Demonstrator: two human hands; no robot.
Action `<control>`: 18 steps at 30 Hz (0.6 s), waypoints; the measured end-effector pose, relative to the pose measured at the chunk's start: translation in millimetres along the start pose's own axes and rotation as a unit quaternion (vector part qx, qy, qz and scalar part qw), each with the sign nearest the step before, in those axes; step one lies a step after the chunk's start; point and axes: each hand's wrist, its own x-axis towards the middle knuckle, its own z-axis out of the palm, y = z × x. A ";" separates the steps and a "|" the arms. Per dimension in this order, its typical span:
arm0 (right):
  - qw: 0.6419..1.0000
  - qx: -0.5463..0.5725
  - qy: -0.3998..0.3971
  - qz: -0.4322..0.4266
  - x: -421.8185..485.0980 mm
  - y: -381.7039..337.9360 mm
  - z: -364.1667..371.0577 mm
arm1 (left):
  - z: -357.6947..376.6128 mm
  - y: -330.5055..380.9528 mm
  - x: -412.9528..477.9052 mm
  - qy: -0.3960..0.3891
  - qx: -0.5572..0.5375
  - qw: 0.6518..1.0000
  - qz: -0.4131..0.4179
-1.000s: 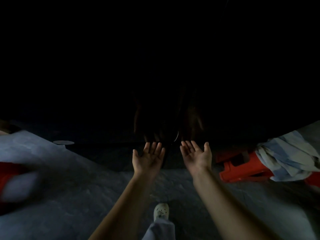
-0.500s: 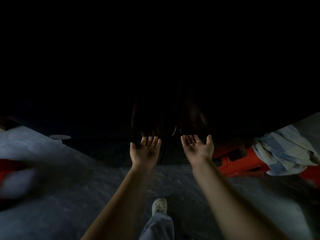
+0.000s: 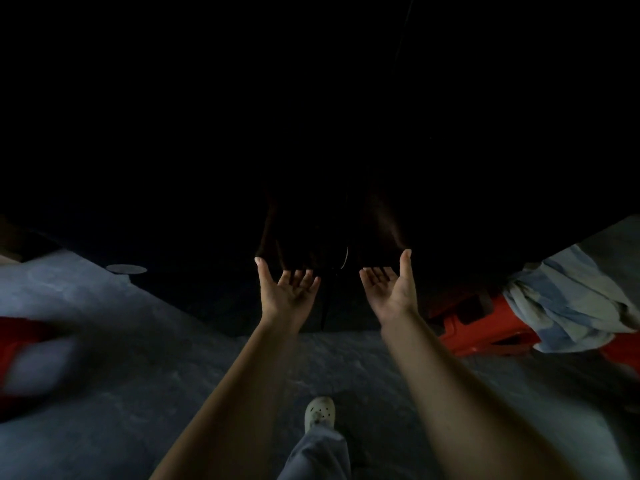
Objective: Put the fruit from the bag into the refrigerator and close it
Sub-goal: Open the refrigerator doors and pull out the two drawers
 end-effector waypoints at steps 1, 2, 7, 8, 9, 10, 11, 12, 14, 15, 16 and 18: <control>1.000 -0.003 0.003 0.001 -1.1 -0.1 -0.5 | -1.0 0.3 0.8 -0.003 0.007 1.000 -0.001; 1.000 -0.003 0.006 0.003 -1.7 -0.5 -0.8 | -1.6 0.2 1.0 -0.006 0.014 1.000 -0.002; 1.000 -0.008 0.011 0.007 -6.3 -1.8 -2.5 | -0.7 -2.9 0.2 -0.009 0.022 1.000 0.003; 1.000 -0.009 0.011 0.007 -6.8 -1.7 -3.1 | -1.0 -3.3 -0.2 -0.010 0.022 1.000 0.004; 1.000 -0.011 0.013 0.008 -6.8 -2.1 -3.8 | -1.4 -3.8 -0.8 -0.009 0.022 1.000 0.005; 1.000 -0.013 0.016 0.008 -6.6 -2.5 -4.4 | -1.3 -4.0 -1.8 -0.009 0.022 1.000 0.005; 1.000 -0.014 0.018 0.009 -7.1 -2.8 -4.3 | -1.0 -4.2 -2.4 -0.007 0.022 1.000 0.006; 1.000 -0.013 0.020 0.009 -7.8 -2.7 -3.9 | -0.7 -4.3 -2.8 -0.003 0.023 1.000 0.007; 1.000 -0.011 0.021 0.011 -9.1 -1.1 -5.3 | -0.5 -4.8 -1.8 0.006 0.019 1.000 0.006; 1.000 -0.013 0.021 0.013 -10.2 0.2 -7.6 | -0.7 -4.7 -0.2 0.009 0.013 1.000 0.005; 1.000 -0.014 0.019 0.015 -12.0 1.5 -10.8 | -1.0 -4.3 1.5 0.013 0.008 1.000 0.004; 1.000 -0.007 0.013 0.020 -14.9 2.9 -18.9 | -1.2 -3.3 4.0 0.019 0.002 1.000 0.002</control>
